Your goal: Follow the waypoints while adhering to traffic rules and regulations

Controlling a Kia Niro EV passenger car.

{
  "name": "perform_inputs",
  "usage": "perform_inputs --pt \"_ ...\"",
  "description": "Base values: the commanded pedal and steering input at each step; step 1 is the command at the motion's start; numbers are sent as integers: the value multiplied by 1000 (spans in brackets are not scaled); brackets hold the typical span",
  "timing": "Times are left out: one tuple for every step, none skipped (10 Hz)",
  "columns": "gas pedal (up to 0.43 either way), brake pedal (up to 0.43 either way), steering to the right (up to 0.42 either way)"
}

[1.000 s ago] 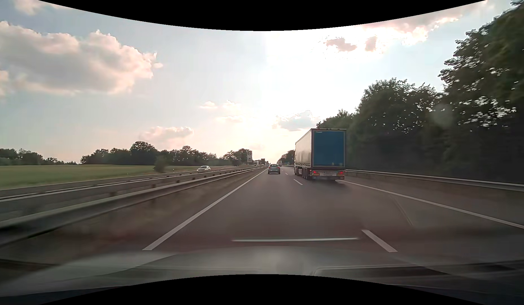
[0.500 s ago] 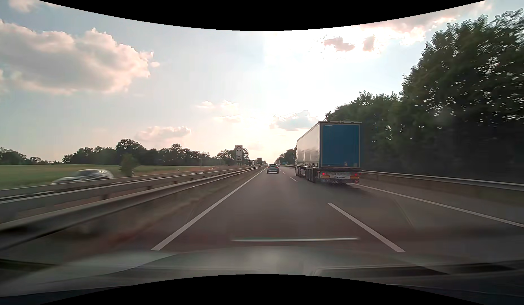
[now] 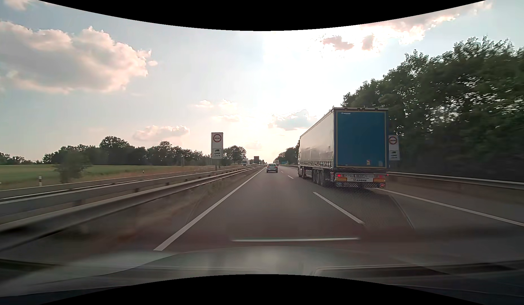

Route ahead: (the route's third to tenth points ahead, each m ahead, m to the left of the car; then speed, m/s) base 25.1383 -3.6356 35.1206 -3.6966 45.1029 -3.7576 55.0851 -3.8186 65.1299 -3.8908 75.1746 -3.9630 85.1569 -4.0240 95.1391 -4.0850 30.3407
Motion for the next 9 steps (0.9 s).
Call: perform_inputs --pt "720 0 -4" --pt "669 0 -3" --pt "650 0 -3" --pt "622 0 -3" --pt "551 0 -3" --pt "531 0 -3" --pt "520 0 -3" --pt "520 0 -3" --pt "520 0 -3"
